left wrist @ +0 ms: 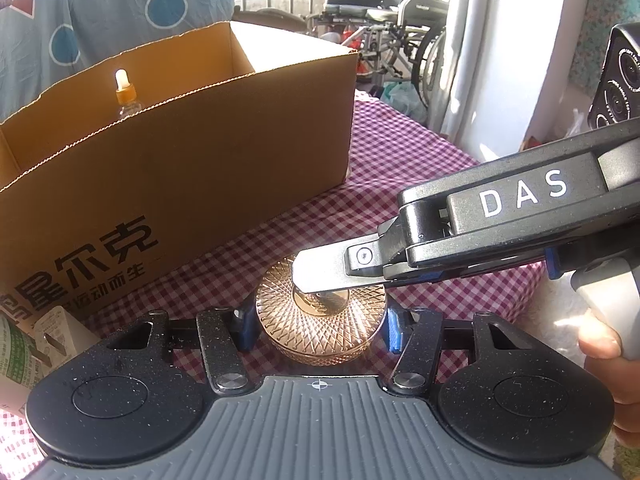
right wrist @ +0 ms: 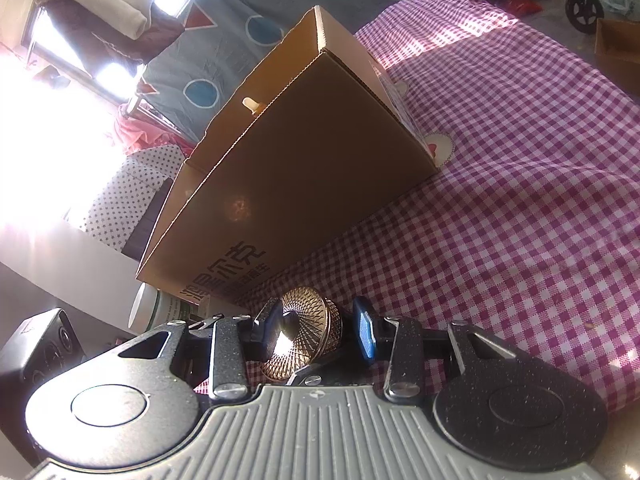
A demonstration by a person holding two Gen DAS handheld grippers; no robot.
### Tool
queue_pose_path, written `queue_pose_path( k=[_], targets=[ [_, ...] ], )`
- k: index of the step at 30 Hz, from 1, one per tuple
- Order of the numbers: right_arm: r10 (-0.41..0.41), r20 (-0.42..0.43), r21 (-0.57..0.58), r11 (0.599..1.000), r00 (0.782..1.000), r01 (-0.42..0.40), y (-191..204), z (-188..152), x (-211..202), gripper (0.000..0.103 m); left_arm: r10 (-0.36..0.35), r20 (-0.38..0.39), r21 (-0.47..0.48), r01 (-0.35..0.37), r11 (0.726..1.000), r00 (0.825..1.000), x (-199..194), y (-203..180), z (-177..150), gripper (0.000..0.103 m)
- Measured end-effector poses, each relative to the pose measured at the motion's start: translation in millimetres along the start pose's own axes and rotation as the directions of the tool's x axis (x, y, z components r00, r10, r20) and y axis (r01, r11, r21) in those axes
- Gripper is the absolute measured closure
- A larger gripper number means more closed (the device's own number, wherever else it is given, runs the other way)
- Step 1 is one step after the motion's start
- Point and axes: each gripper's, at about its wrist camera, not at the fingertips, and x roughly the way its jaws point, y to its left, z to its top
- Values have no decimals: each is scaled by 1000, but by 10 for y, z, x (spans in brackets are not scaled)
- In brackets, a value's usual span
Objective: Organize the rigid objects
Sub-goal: 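Lift the gold-lidded jar up over the box wall with the right gripper, then lower the jar into the box and open the right gripper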
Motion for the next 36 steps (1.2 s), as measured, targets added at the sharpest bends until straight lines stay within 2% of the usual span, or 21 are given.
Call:
queue_pose_path(
  k=[11, 19, 24, 28, 36],
  targets=[
    [17, 32, -53, 998, 999, -16, 194, 17, -100, 61, 15, 58, 1, -15, 1000, 998, -252, -40, 16, 47],
    [74, 75, -164, 985, 994, -61, 603, 220, -255, 61, 50, 147, -15, -48, 999, 988, -637, 18, 209, 47],
    [109, 90, -269, 960, 990, -81, 961, 547, -319, 61, 81, 213, -44, -73, 996, 974, -862, 126, 507, 47],
    [122, 82, -323, 942, 989, -89, 1143, 872, -289, 61, 90, 232, -89, -71, 994, 969, -893, 260, 806, 47],
    [61, -13, -379, 923, 998, -61, 1280, 1621, 188, 61, 83, 186, -249, -35, 968, 979, -527, 611, 1278, 47]
  ],
)
